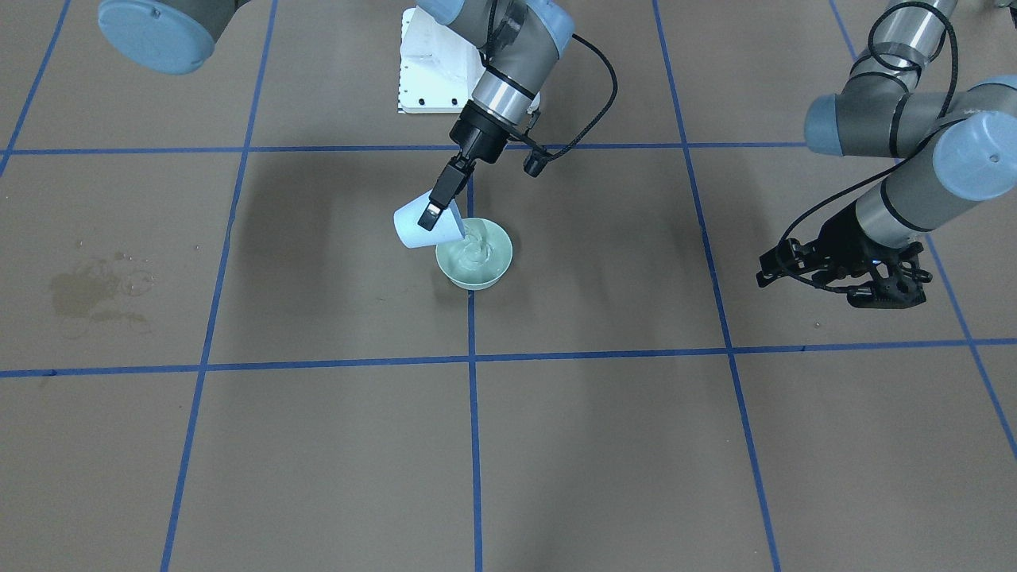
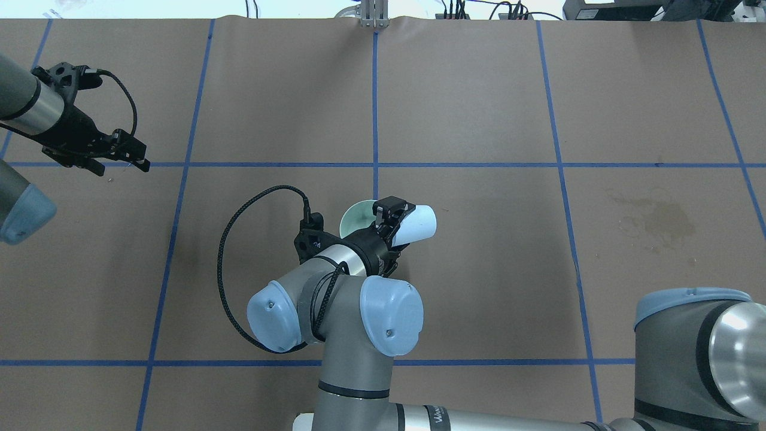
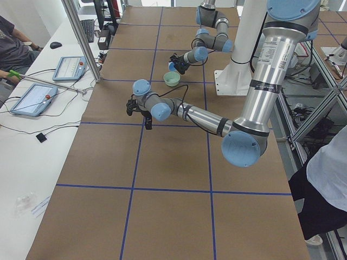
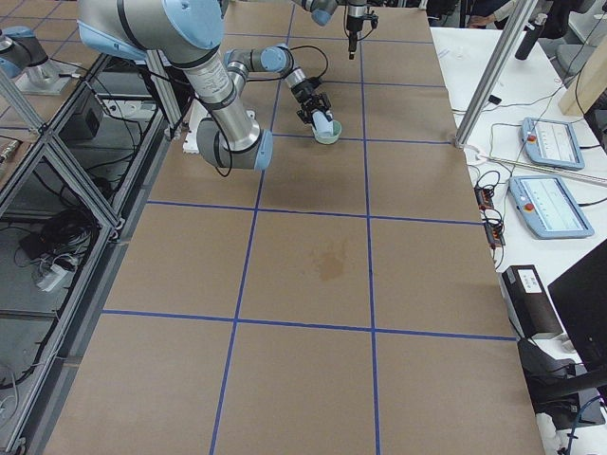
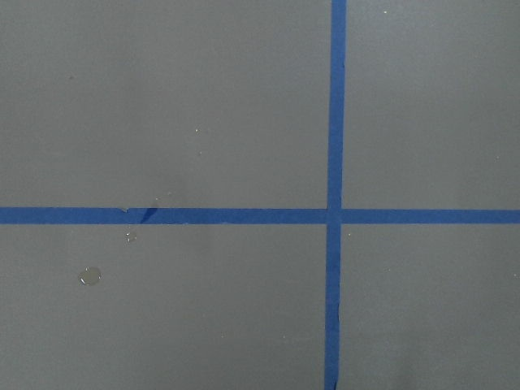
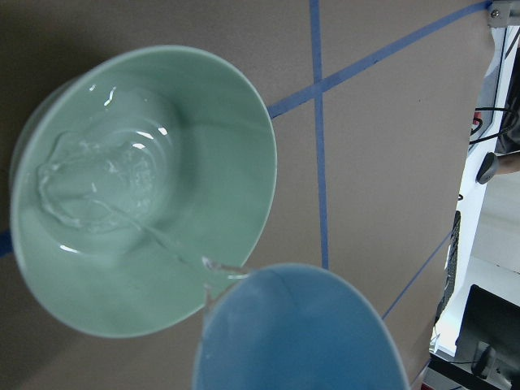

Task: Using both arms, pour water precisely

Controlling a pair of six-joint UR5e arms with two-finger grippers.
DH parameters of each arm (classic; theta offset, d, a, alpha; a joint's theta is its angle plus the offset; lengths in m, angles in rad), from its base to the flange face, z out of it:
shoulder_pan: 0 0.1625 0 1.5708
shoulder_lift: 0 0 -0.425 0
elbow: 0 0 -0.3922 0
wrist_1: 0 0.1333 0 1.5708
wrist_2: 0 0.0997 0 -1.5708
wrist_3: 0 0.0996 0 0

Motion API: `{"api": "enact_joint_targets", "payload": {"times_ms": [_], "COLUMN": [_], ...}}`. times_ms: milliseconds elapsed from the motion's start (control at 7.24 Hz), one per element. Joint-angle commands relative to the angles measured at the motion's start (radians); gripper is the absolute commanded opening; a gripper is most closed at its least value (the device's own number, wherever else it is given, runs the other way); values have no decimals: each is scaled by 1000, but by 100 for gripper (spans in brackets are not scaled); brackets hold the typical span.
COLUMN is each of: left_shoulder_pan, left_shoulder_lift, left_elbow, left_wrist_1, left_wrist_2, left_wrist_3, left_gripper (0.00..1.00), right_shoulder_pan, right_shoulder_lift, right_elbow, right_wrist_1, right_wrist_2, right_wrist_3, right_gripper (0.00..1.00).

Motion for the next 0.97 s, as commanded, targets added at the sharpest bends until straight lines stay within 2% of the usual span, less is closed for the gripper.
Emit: {"api": "enact_joint_targets", "payload": {"times_ms": [0,415,829], "left_shoulder_pan": [-1,-1,-1], "left_shoulder_lift": [2,3,3], "left_elbow": [1,1,4], "left_wrist_1": [-2,-6,-6], "left_wrist_2": [-1,-2,-2], "left_wrist_3": [-1,-3,-1], "left_gripper": [99,99,99], "right_shoulder_pan": [-2,-2,-2], "right_shoulder_lift": [59,62,61], "right_elbow": [-88,-101,-111], "right_wrist_1": [-24,-76,-79], "right_wrist_2": [-21,-45,-48], "right_wrist_3": [0,0,0], "right_gripper": [33,32,30]}}
